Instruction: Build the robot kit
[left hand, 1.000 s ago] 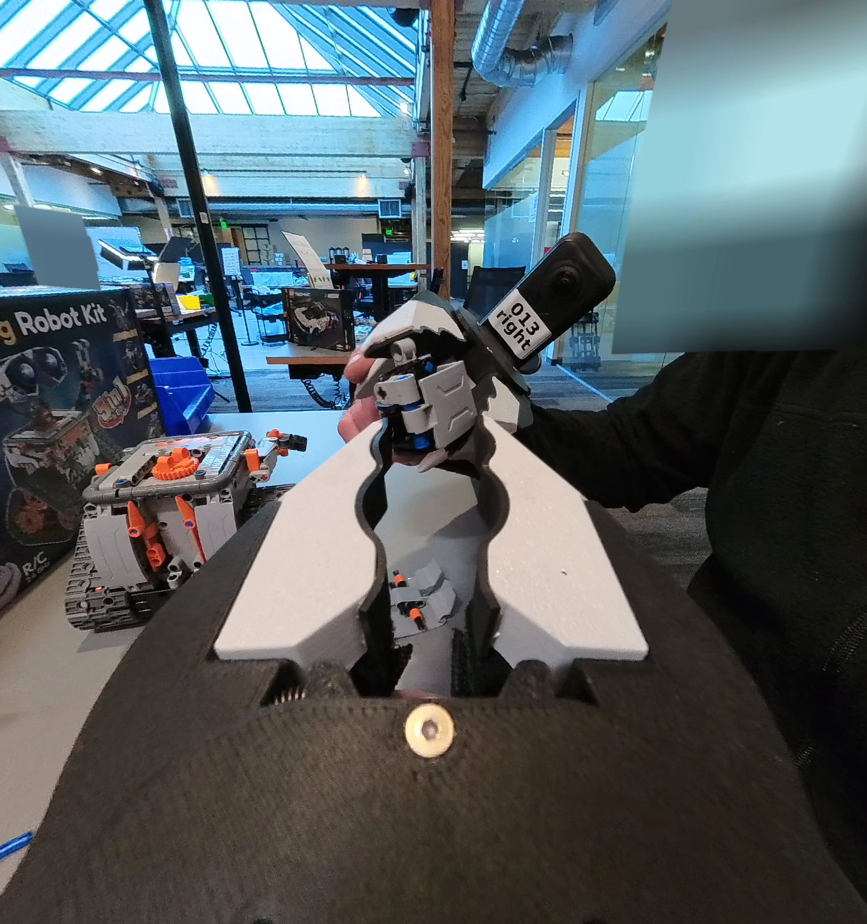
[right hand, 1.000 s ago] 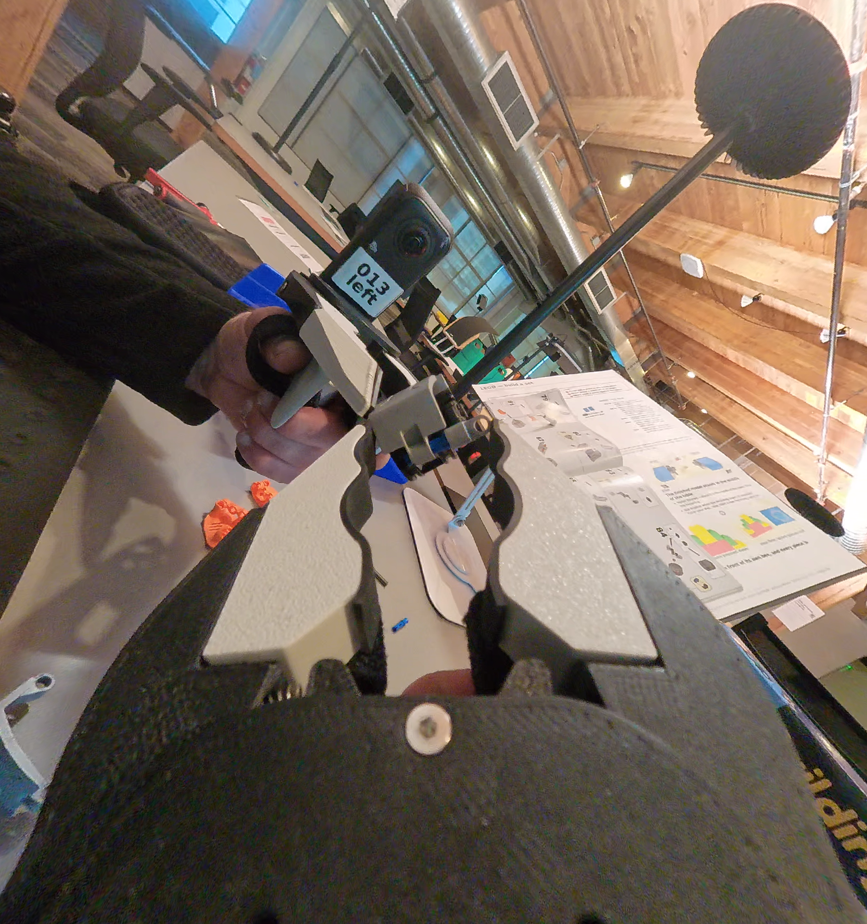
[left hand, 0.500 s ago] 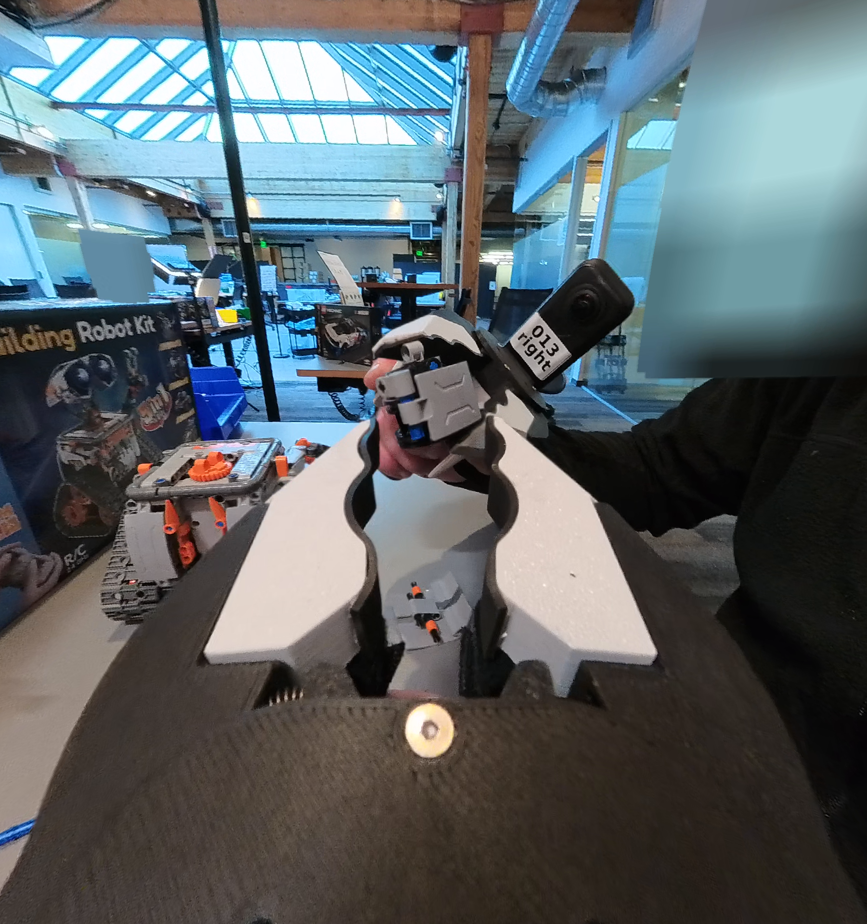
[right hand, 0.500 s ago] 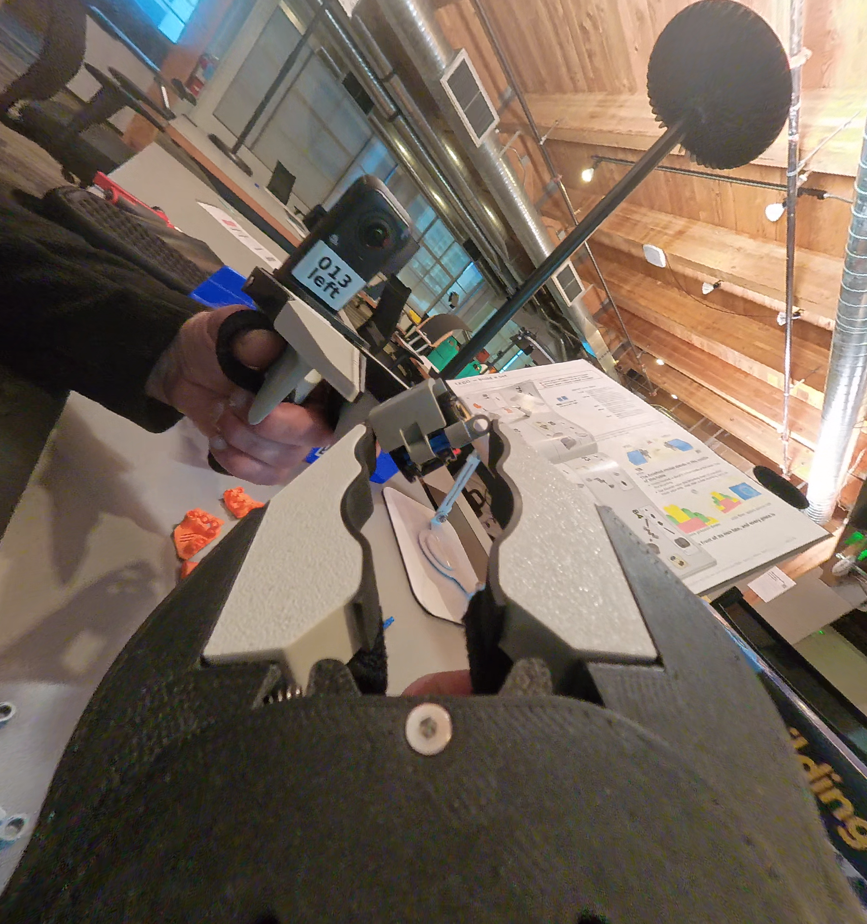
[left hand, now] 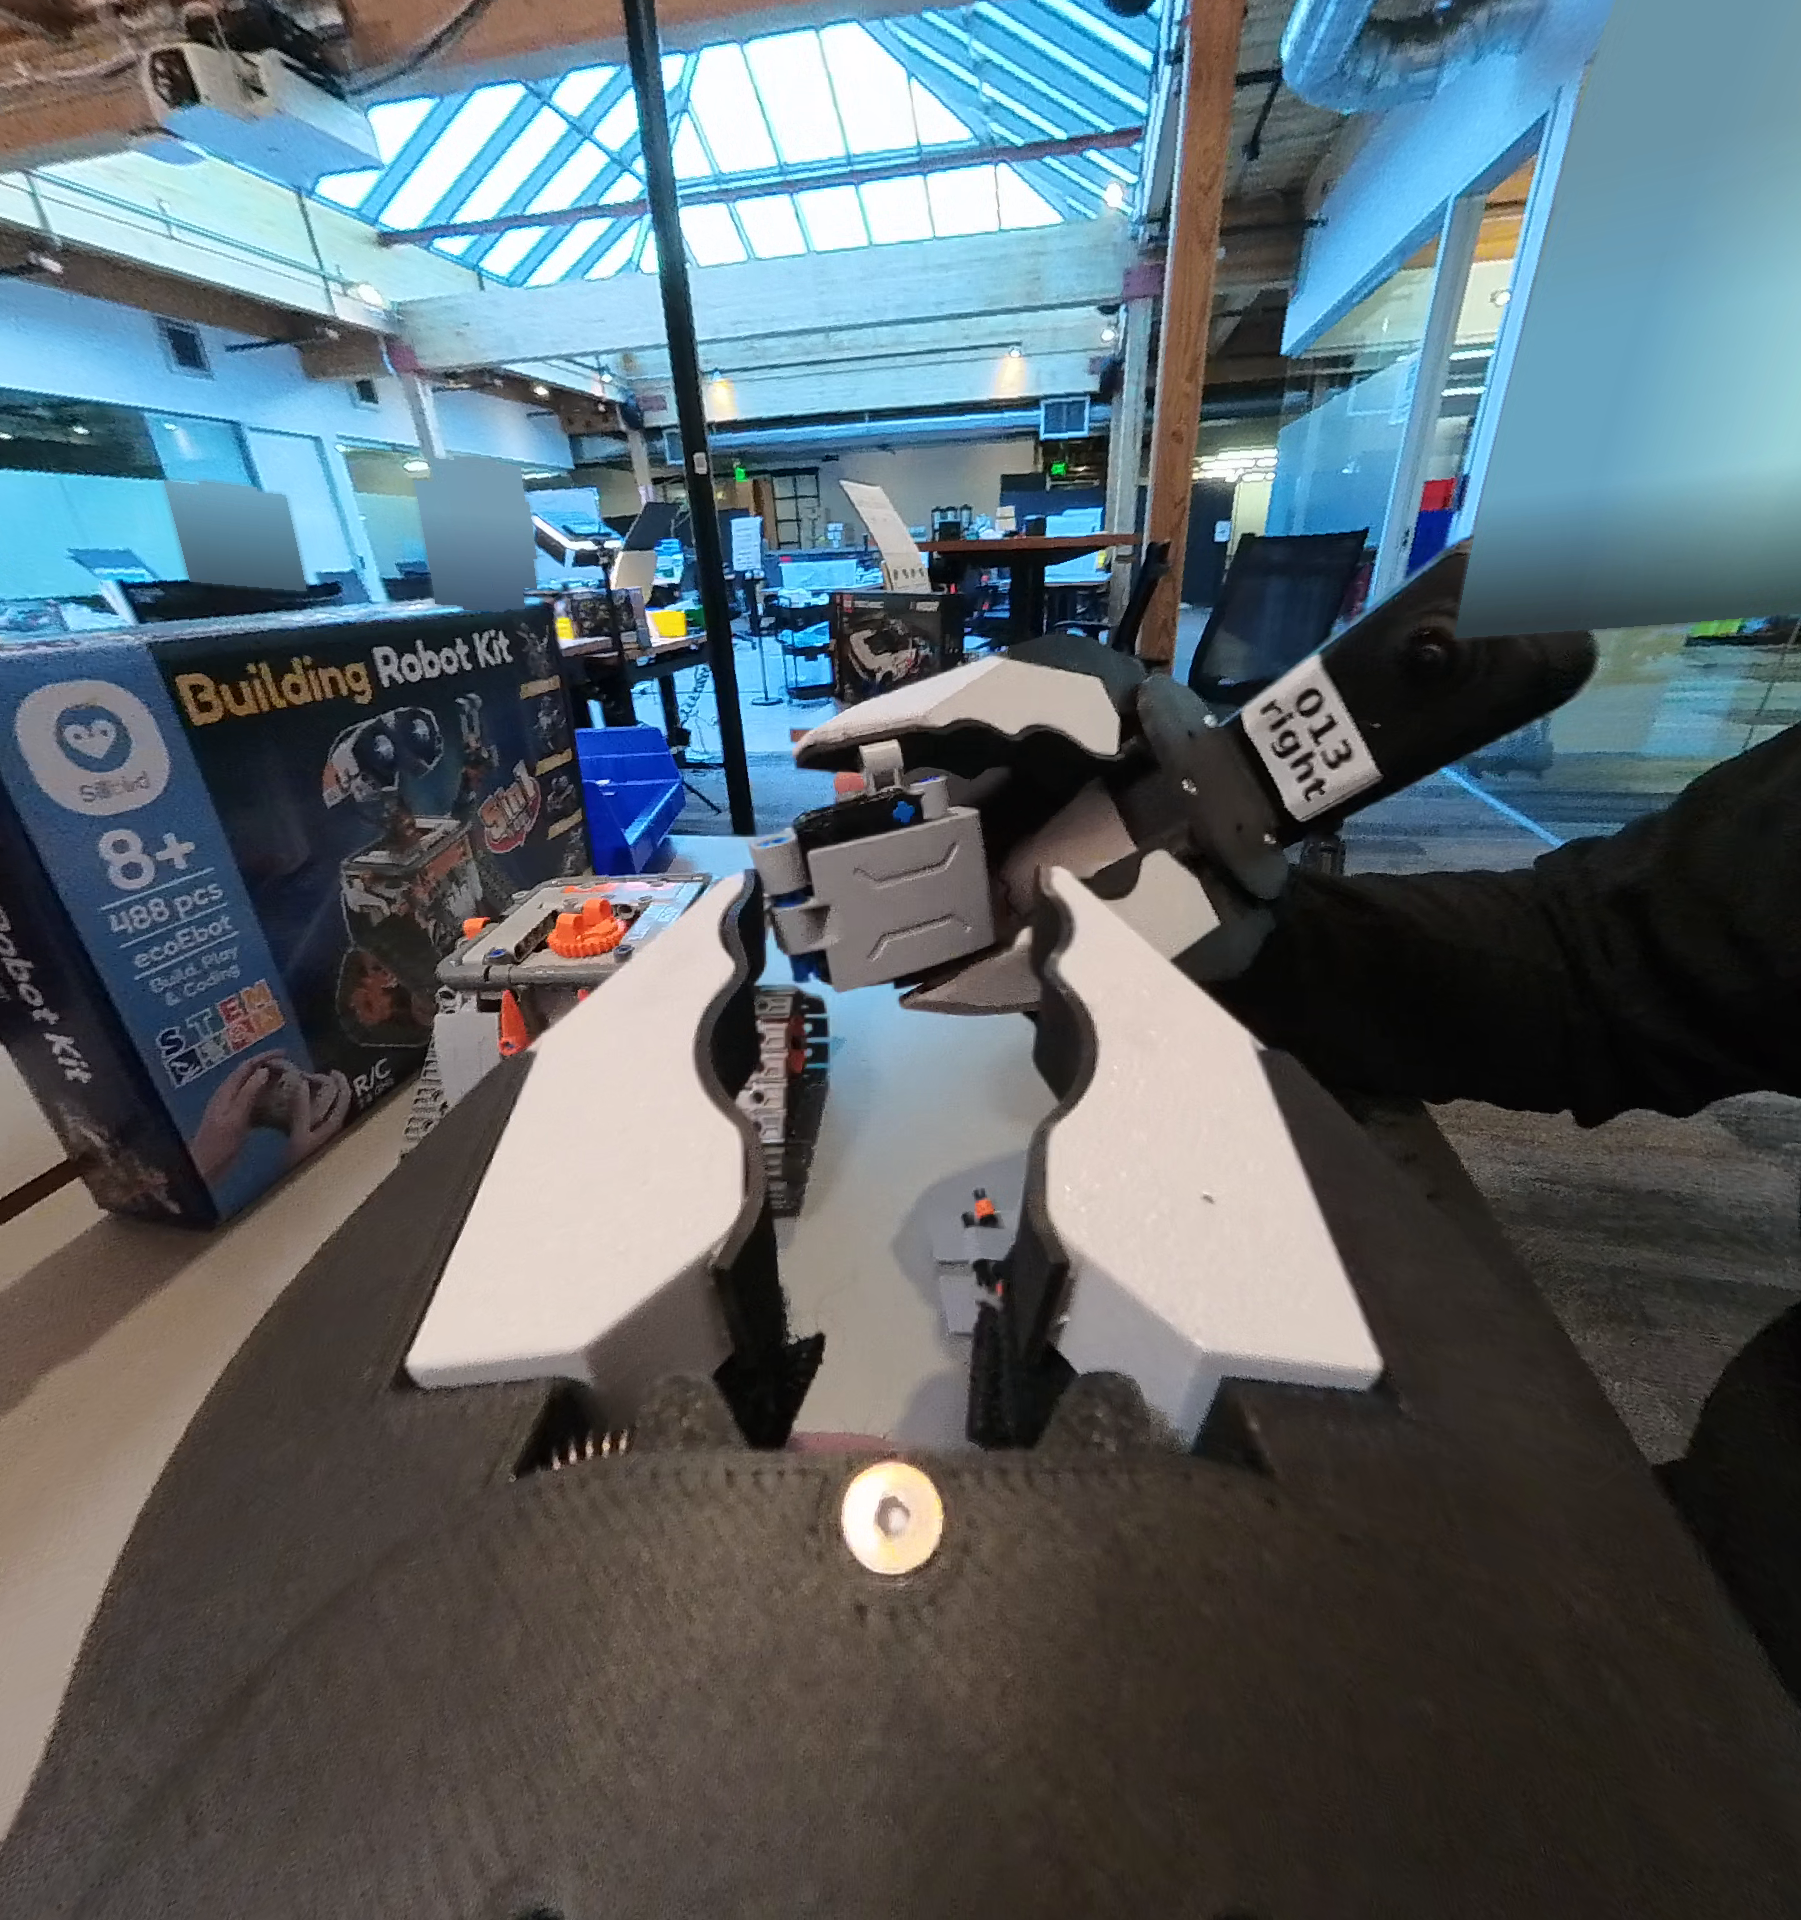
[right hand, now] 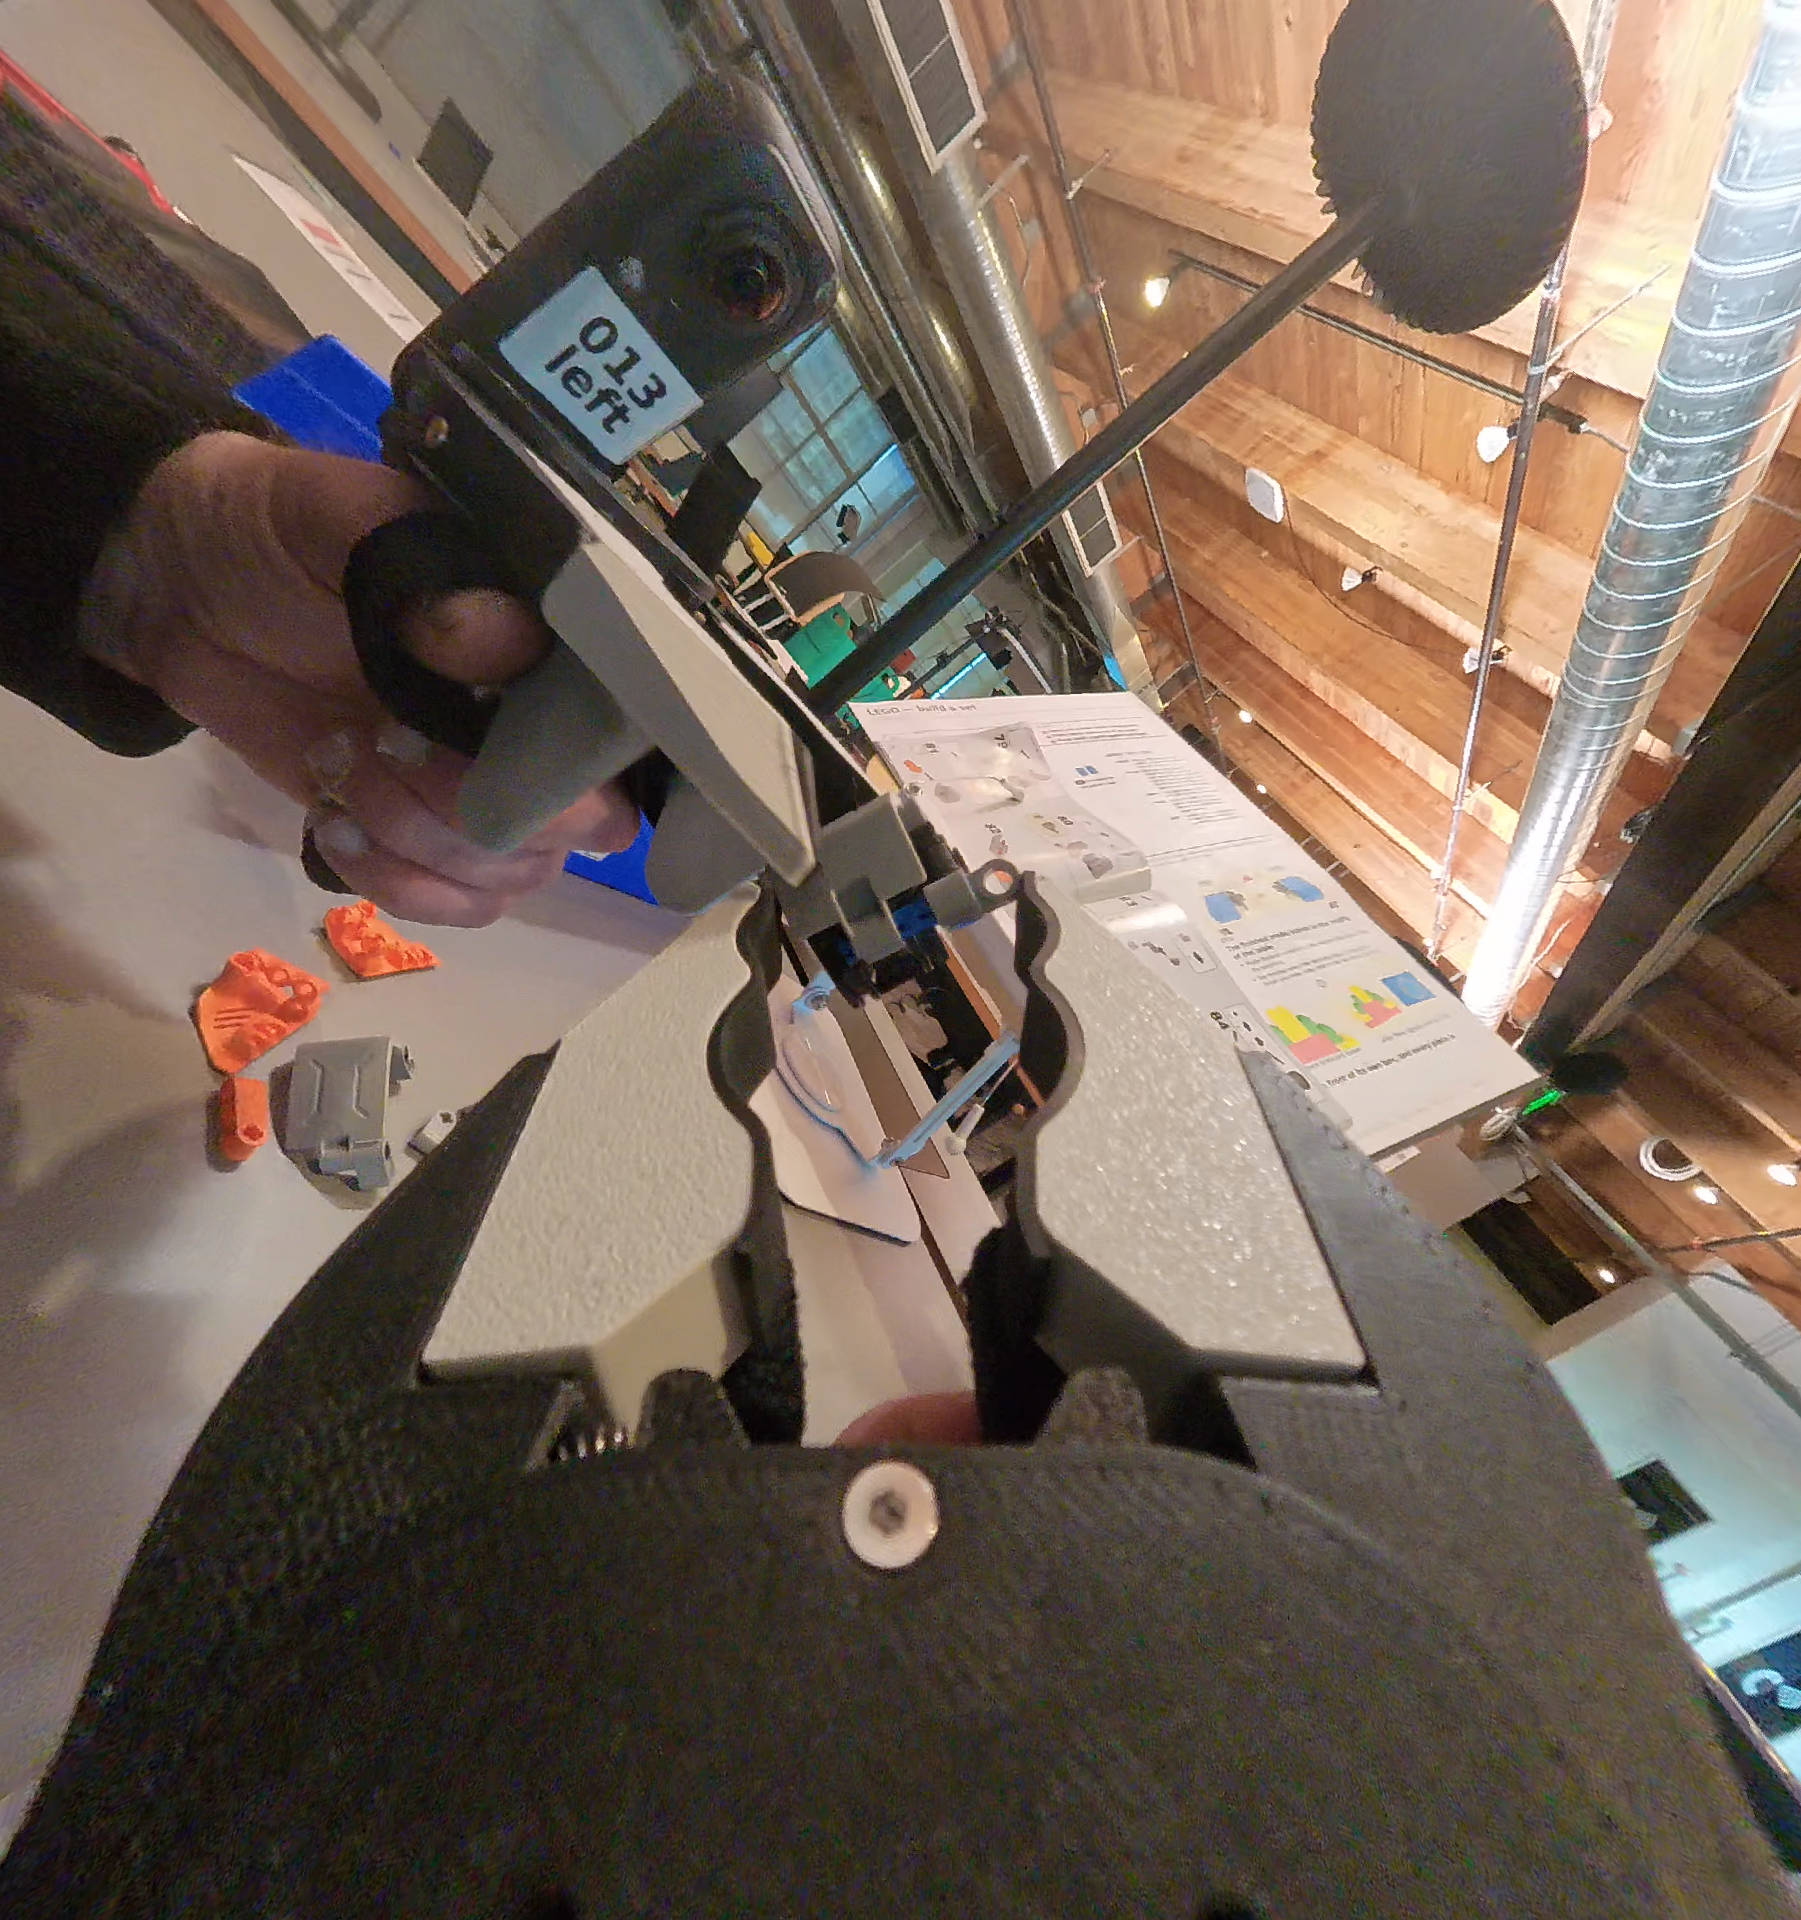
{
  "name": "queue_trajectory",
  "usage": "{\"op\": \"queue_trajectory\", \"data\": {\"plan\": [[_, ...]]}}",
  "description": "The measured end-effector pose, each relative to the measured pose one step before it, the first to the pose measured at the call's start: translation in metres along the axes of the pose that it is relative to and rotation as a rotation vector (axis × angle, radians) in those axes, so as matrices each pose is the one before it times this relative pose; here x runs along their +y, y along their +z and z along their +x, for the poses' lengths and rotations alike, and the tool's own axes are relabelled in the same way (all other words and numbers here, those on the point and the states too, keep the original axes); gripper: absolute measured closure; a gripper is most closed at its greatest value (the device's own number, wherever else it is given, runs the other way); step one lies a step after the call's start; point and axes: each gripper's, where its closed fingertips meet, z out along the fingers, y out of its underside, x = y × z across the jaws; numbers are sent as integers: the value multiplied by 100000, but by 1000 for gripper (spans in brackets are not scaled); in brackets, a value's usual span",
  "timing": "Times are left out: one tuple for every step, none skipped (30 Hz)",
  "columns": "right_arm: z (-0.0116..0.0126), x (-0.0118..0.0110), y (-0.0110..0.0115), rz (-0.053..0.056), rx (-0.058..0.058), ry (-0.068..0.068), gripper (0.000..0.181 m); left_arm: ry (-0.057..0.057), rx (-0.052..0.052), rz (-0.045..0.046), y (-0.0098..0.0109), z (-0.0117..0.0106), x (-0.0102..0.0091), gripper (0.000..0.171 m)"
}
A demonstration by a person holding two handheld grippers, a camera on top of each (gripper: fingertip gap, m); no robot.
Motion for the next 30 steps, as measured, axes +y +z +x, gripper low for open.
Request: {"op": "queue_trajectory", "data": {"plan": [[-88,76,43,-380,-133,-429,138,145,-1503,-666,27,-278,204,127],[-49,52,39,-164,4,-39,138,-365,-348,25,-32,-145,78,129],[-42,73,53,-196,-12,163,138,-728,543,51,-44,-43,44,129],[-26,140,54,-549,-14,227,138,-330,-110,-253,-9,-102,80,129],[-13,103,18,-189,29,101,138,333,-511,-204,-1,-105,80,129],[15,64,-2,-15,203,-21,138,273,-493,-21,25,-79,46,130],[18,65,13,-114,221,120,138,29,-201,-44,26,-21,19,130],[9,61,26,-237,145,173,138,-65,-295,-63,17,-69,22,130],[-11,52,29,-165,216,-131,138,210,-161,-140,-15,-65,20,130],[-24,55,48,-301,123,-204,138,538,-108,-366,-26,-68,31,130],[-40,58,37,-391,128,-243,138,717,-37,-579,-42,-70,61,130],[-26,42,51,-221,219,-179,138,556,-98,-407,-35,-59,36,130],[-24,10,26,1,61,134,138,224,42,-135,-34,-27,18,130],[-15,18,19,-138,-14,89,138,125,98,-17,-35,-17,11,130],[-20,44,24,-256,75,-154,138,91,-27,-110,-14,-37,26,130],[-15,56,11,-225,18,-100,138,220,-100,-156,-7,-37,43,130],[-11,22,1,-74,6,-82,138,396,-109,-50,6,-22,27,130],[37,63,23,-373,273,-179,138,376,-212,89,-3,-25,-5,130],[61,117,40,-830,538,-61,138,450,-918,42,3,-109,1,130],[61,83,15,-583,464,-263,138,759,-1005,-250,18,-107,31,130],[14,122,20,-700,232,-571,138,1147,-1125,-742,5,-132,109,129],[88,285,56,-1706,625,-685,139,2323,-1734,-1357,17,-180,194,126],[-47,309,74,-1865,55,-1198,138,3296,-2271,-1363,16,-214,193,125],[-61,81,19,-420,265,-1703,138,2636,-1382,-993,-1,-105,99,125],[-93,40,20,-508,122,-1885,138,1410,-510,-1027,-3,-40,103,124],[-37,62,28,-706,456,-1890,138,696,-338,-961,15,-43,107,124],[-98,-5,25,-316,73,-1622,138,680,-194,-539,-20,-19,75,123],[-96,-26,4,-146,-215,-1238,138,522,120,-370,-17,20,75,123],[-46,-15,-3,-240,105,-1308,139,76,278,-221,-10,32,62,122],[-35,-16,-11,-206,151,-1438,138,-151,294,-222,-12,19,48,123]]}}
